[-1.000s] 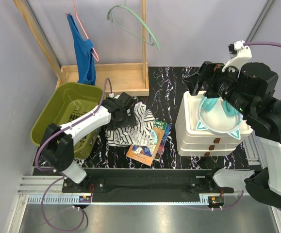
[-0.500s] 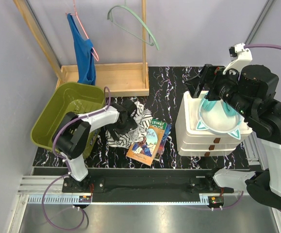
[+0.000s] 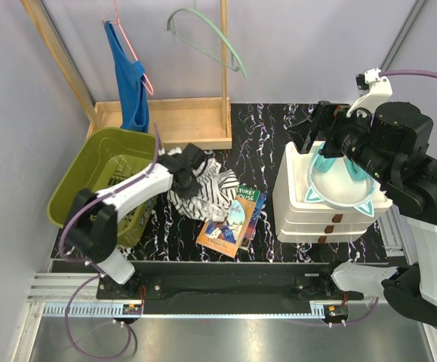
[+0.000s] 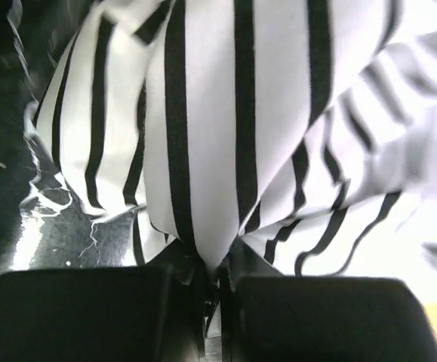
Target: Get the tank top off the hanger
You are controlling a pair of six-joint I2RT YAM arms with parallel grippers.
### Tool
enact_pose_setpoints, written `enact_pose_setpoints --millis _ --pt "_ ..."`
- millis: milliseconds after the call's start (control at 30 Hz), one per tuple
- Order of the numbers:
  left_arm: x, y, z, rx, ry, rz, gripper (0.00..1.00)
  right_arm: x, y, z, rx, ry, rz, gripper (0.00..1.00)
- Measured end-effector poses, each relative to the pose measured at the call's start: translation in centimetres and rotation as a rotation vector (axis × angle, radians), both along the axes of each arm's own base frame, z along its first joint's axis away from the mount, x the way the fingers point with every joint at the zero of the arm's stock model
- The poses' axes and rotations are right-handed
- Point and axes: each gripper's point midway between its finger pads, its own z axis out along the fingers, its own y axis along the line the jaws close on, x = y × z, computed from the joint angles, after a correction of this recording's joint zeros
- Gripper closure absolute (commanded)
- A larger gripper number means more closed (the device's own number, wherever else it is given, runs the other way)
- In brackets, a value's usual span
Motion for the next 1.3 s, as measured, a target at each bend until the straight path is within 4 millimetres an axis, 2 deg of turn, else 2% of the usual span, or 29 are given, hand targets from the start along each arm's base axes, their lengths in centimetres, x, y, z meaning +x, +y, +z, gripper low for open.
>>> enact_pose_setpoints --millis 100,167,267,333,400,567,633,733,767,833,900,933,967,1000,1033,1067,1167,1300 --pt "1.4 0.0 5.3 -0.032 -0.144 -0.047 1.0 0.1 0.1 -0.1 -0.002 0.002 0.0 0.0" --pt "2.1 0.1 10.1 -0.066 -0.269 -0.083 1.0 0.3 0.2 -0.1 -0.002 0.003 0.002 0.0" --pt "2.1 0.3 15.8 -0.126 -0.41 -0.137 1.0 0.6 0.5 -0.3 -0.004 0.006 0.004 0.0" --pt "1.4 0.5 18.6 -0.168 -0.475 -0.186 1.0 0.9 0.7 -0.6 -0.006 0.011 0.005 0.0" --pt "0.2 1.1 20.4 -0.194 -0.517 -0.232 1.0 1.2 1.1 -0.8 -0.009 0.017 0.011 0.0" --pt "-2.1 4.4 23.0 -0.172 -0.606 -0.233 1.0 1.8 1.8 -1.2 -0.008 0.025 0.027 0.0" --pt "-2.4 7.5 24.0 -0.111 -0.649 -0.166 1.0 1.9 2.1 -1.3 -0.005 0.028 0.037 0.0" --pt "-2.4 14.0 25.0 0.039 -0.657 0.031 0.99 2.0 2.7 -1.4 0.006 0.032 0.054 0.0" --pt "-2.6 16.1 25.4 0.093 -0.655 0.106 0.95 2.1 2.8 -1.5 0.009 0.037 0.058 0.0" --pt "-3.0 19.1 26.0 0.184 -0.642 0.216 0.83 2.1 3.1 -1.7 0.013 0.047 0.067 0.0" --pt "-3.9 21.2 26.6 0.263 -0.63 0.299 0.85 2.2 3.4 -1.9 0.018 0.058 0.074 0.0" --pt "-4.3 21.9 26.7 0.292 -0.625 0.327 0.79 2.2 3.6 -2.0 0.022 0.061 0.079 0.0" --pt "-4.6 22.5 26.8 0.315 -0.62 0.349 0.57 2.2 3.7 -2.0 0.025 0.064 0.085 0.0" --pt "-5.1 23.2 26.9 0.344 -0.613 0.38 0.29 2.2 3.9 -2.1 0.027 0.067 0.089 0.0" --pt "-5.5 23.6 26.9 0.366 -0.604 0.391 0.07 2.3 4.0 -2.1 0.03 0.07 0.092 0.0" --pt "-5.7 24.0 26.9 0.38 -0.6 0.409 0.01 2.3 4.0 -2.1 0.03 0.072 0.094 0.0" --pt "-6.0 24.5 26.8 0.394 -0.594 0.444 0.01 2.3 4.1 -2.2 0.031 0.075 0.098 0.0" --pt "-5.7 24.2 26.8 0.383 -0.589 0.433 0.01 2.1 4.3 -2.2 0.034 0.077 0.11 0.0"
